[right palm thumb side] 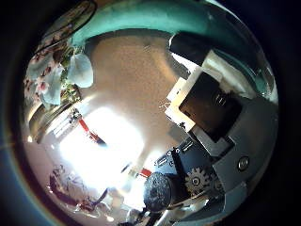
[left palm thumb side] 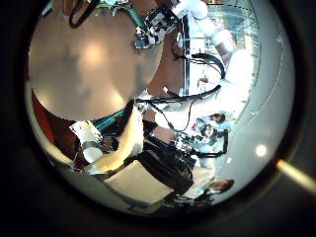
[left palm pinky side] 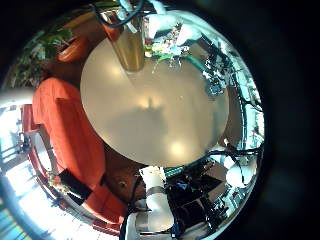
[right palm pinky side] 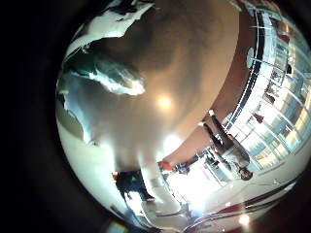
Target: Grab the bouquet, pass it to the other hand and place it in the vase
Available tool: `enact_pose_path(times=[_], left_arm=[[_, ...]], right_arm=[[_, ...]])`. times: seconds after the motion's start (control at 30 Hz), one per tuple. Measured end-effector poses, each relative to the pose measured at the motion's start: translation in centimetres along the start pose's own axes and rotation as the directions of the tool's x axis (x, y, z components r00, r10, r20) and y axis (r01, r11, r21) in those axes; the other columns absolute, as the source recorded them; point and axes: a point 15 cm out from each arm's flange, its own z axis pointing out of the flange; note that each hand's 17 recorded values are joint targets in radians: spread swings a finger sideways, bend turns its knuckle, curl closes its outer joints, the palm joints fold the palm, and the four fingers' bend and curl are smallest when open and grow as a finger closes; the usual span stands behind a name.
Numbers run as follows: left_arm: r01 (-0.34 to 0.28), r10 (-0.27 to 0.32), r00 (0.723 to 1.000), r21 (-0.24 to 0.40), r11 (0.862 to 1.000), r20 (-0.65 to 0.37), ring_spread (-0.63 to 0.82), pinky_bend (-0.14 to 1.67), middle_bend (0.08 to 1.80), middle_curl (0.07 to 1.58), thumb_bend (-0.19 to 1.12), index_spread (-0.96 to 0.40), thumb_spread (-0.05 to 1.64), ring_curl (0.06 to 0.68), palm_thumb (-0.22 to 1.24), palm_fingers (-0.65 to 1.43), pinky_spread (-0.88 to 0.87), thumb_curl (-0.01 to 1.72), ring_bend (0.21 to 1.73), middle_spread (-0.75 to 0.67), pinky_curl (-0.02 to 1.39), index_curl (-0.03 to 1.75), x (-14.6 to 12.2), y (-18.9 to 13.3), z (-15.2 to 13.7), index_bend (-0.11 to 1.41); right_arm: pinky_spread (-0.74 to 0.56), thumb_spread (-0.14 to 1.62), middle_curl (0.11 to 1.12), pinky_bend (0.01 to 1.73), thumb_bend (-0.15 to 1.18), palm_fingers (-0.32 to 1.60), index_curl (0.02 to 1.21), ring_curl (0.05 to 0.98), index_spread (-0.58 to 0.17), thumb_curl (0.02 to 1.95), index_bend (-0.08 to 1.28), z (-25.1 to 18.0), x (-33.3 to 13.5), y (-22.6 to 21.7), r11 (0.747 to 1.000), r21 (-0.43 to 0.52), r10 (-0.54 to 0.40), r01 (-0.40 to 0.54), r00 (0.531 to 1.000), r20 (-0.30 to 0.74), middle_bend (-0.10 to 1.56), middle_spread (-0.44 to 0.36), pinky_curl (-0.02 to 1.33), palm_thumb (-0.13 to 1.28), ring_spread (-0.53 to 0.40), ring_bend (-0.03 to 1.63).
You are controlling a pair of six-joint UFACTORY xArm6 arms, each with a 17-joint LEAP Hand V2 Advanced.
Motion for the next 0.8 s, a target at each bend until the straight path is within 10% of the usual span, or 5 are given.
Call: enact_pose_path(times=[0.27,0.8], left_arm=[[-0.002,0.002,1.0,0.004,1.0,-0.001,0.56,0.19,0.19,0.33,-0.02,0.11,1.14,0.204,0.41,0.15,0.49,0.33,0.45,0.38,0.31,0.36,0.0,0.2,-0.2,0.18],[-0.001,0.001,1.0,0.012,1.0,-0.017,0.56,0.19,0.19,0.33,-0.02,0.11,1.14,0.206,0.41,0.15,0.49,0.33,0.44,0.38,0.31,0.36,-0.2,0.2,-0.4,0.18]], right_arm=[[-0.24,0.97,0.85,1.45,0.1,1.14,0.9,0.642,-0.391,0.64,0.95,-3.3,0.7,-1.0,0.992,0.126,0.015,-0.019,0.999,0.03,1.18,-0.247,0.46,1.13,-0.258,1.34],[-0.16,0.9,0.91,1.48,0.14,1.07,1.01,0.74,-0.317,0.88,1.09,-21.8,1.7,8.3,0.814,0.581,-0.099,-0.011,0.983,0.157,1.3,-0.191,0.61,1.18,-0.225,1.42]])
